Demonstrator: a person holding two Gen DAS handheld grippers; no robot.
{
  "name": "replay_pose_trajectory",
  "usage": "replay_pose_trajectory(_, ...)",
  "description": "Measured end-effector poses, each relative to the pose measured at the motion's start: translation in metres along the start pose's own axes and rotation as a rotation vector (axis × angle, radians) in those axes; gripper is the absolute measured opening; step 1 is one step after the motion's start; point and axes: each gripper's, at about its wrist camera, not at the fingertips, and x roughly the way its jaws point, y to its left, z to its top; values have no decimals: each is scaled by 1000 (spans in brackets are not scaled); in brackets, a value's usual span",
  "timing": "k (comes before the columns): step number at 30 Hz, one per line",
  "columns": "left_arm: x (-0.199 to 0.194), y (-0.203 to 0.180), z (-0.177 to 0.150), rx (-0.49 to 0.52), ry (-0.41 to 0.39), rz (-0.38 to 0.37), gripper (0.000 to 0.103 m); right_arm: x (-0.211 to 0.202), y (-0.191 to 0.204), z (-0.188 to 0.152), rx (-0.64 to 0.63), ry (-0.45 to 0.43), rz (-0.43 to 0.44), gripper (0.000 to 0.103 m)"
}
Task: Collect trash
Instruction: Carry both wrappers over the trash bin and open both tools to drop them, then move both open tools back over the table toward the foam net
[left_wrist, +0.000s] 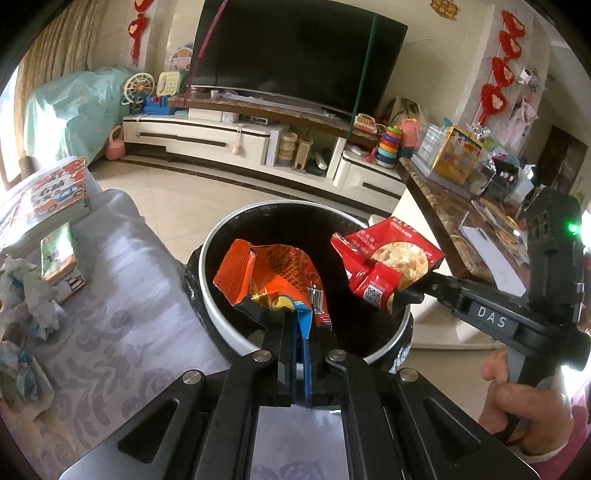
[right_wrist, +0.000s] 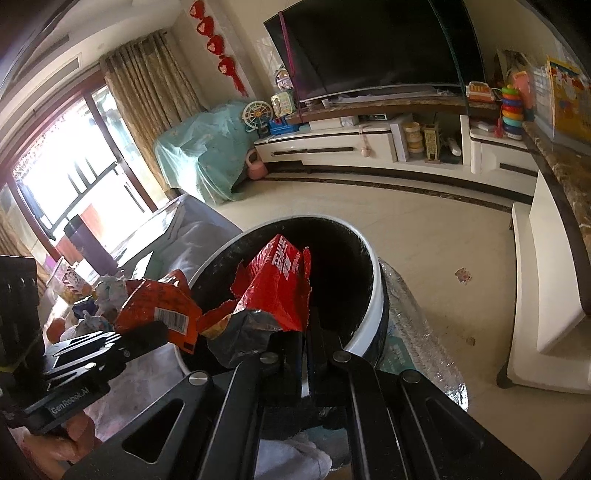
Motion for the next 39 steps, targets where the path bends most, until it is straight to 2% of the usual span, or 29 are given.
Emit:
replay_pose_trajectory(10,15,4,10,-18,30,-2,1,10,-1,11,-26,21,-24,2)
replay_pose_trajectory(16,20,-3,17,-5,47,-5,4,17,2,15,-57,52,-60,7)
replay_pose_trajectory(17,20,-4,17,-4,47,-2,7,18,2,16,-59,55,-61,7)
replay_pose_trajectory(19,19,-3,18,-5,48,9,22,17,2,16,-60,57,-70,8)
replay_pose_trajectory(20,17,-3,17,-7,43,15,35,16,2,16,-58,55,-74,10)
replay_pose_trajectory(22,13,-2,13,-11,36,21,38,13,1,16,-46,50,-72,25)
replay_pose_trajectory(23,14,-2,12,-12,40,25,39,11,1,14,-41,46,-69,38)
replay_pose_trajectory(24,13,-1,9,-17,44,27,41,9,1,14,-41,42,-69,46)
replay_pose_trajectory(28,2,0,0,-30,32,44,45,3,4,7,-31,36,-57,47)
replay_pose_trajectory(31,-14,3,-14,-45,7,59,53,-3,8,2,-26,15,-46,56)
replay_pose_trajectory(33,-24,7,-25,-63,-8,68,57,-7,13,-3,-19,3,-31,73)
replay_pose_trajectory(39,-60,23,-64,-134,-45,87,60,-15,38,-20,-22,-20,34,83)
